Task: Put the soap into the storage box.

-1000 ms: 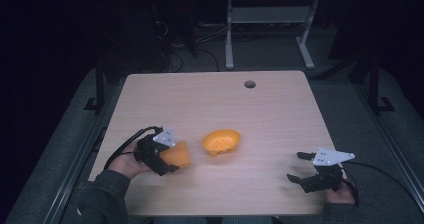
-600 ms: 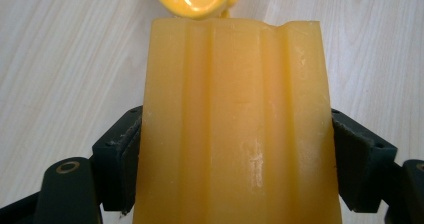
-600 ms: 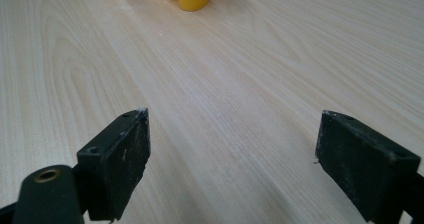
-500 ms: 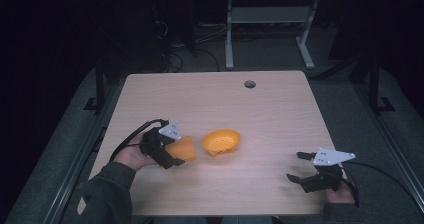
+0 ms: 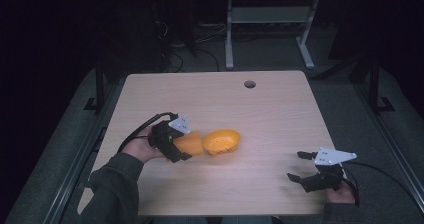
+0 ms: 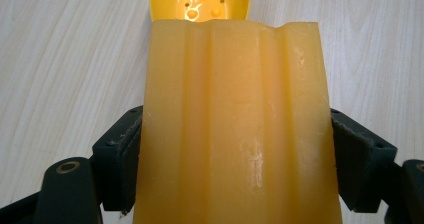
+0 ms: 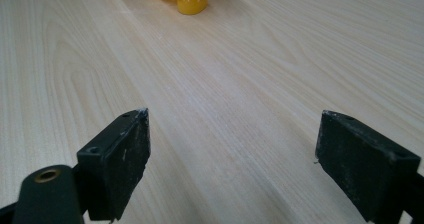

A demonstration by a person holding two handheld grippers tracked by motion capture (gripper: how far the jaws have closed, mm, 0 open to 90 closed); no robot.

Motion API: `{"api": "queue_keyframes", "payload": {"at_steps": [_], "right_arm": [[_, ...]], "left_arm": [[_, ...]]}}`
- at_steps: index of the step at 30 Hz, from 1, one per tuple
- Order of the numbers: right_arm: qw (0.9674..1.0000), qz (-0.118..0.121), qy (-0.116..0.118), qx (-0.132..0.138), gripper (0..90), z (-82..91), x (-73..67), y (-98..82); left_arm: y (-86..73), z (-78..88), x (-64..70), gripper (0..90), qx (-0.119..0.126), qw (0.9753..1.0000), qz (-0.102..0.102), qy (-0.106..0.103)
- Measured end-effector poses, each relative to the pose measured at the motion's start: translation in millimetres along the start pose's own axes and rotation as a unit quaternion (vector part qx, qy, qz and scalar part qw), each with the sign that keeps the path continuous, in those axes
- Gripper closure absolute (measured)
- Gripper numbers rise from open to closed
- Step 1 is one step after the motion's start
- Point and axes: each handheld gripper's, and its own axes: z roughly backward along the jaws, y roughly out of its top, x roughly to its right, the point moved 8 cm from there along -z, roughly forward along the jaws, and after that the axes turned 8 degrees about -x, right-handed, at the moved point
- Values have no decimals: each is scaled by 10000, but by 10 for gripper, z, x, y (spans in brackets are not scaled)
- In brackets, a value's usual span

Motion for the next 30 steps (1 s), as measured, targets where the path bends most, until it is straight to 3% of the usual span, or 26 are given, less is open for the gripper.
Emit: {"api": "queue_keyframes", "payload": {"at_steps": [30], "right_arm": [[10000, -1, -2, 28, 137, 11, 2, 5]], "left_arm": [[412, -93, -119, 208, 110, 9995, -283, -70]]}}
